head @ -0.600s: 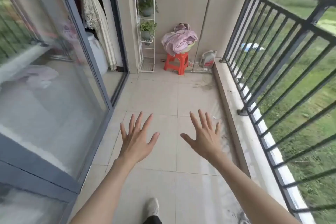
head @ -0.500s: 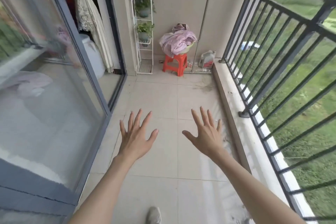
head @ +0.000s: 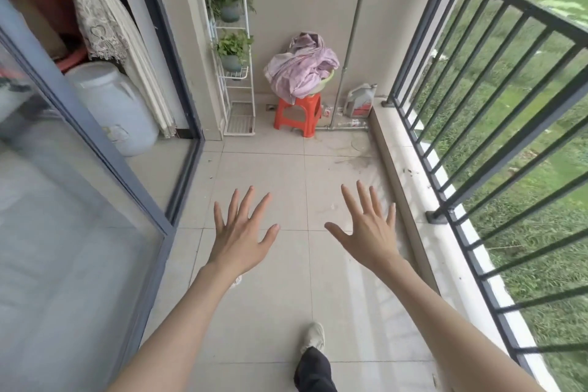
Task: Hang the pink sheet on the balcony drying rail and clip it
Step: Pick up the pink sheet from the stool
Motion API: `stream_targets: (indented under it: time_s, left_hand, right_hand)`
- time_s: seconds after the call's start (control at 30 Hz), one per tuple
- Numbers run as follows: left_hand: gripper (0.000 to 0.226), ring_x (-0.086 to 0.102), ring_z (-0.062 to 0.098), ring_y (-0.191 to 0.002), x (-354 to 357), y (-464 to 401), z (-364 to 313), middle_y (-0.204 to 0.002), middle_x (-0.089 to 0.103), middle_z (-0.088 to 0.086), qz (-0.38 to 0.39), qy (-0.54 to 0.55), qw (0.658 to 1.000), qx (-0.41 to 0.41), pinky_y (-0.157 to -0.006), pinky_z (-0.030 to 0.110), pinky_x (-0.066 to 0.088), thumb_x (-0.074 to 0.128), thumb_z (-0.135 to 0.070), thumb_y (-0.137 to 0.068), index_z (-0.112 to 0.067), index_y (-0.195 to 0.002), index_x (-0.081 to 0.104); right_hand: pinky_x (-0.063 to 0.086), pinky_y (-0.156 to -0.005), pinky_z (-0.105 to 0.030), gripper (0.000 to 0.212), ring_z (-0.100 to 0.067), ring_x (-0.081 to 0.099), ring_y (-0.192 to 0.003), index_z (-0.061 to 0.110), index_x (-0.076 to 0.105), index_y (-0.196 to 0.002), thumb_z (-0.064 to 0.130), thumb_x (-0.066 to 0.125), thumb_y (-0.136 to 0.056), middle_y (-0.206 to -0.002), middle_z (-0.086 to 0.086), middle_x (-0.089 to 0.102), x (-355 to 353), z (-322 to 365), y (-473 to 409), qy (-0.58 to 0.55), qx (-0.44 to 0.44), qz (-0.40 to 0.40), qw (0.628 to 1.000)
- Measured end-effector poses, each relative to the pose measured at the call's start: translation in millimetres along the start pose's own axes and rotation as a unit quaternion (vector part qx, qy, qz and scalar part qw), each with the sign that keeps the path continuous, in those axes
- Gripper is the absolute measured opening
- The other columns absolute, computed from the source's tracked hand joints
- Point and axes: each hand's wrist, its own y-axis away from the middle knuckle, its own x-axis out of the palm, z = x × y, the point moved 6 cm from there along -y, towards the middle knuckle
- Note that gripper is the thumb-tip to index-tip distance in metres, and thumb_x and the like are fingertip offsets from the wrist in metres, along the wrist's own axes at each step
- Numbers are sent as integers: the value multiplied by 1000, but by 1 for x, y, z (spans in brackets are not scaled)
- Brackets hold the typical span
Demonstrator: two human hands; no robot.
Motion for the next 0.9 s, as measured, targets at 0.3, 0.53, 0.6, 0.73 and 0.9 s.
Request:
stream_targets:
  time_s: [0.3, 0.53, 0.6, 0.73, 0.9]
  left_hand:
    - [65, -15, 20, -143, 0, -189, -5, -157, -4, -1, -3, 5, 1000, -29, -113, 53, -11, 22, -57, -87, -34, -146, 7]
    - [66, -13, 21, -143, -3, -303, 0, -157, -3, 0, 1, 4, 999, -43, -113, 51, -11, 18, -60, -86, -33, -146, 8]
    - [60, -12, 22, -143, -1, -333, 6, -157, -2, 1, 5, 10, 999, -48, -113, 52, -10, 31, -50, -93, -31, -146, 9]
    - [60, -13, 22, -143, 5, -401, 19, -157, -2, 2, 10, 20, 999, -42, -113, 51, -11, 35, -46, -94, -30, -147, 10]
    - [61, -13, 22, -143, 8, -510, 45, -157, -4, 2, 19, 25, 999, -24, -114, 49, -10, 34, -46, -94, -31, -146, 7]
  right_hand:
    - [-3, -114, -56, 77, -21, -11, -145, 35, 2, -148, 64, 39, -86, -158, 3, -8, -11, -28, -194, -13, -17, 2, 1000]
    - [-3, -113, -56, 77, -21, -10, -145, 35, 3, -148, 63, 40, -86, -158, 1, -7, -22, -42, -315, -16, -19, 15, 1000]
    - [-2, -114, -56, 77, -21, -10, -145, 35, 2, -148, 63, 39, -87, -158, 2, -8, -17, -44, -346, -13, -19, 24, 999]
    - [-2, -114, -56, 76, -21, -10, -145, 36, 0, -147, 63, 38, -87, -158, 2, -8, -7, -44, -414, -17, -11, 39, 999]
    - [0, -115, -54, 76, -20, -7, -146, 36, 2, -148, 61, 41, -87, -159, 2, -4, -4, -37, -518, -29, 2, 20, 999]
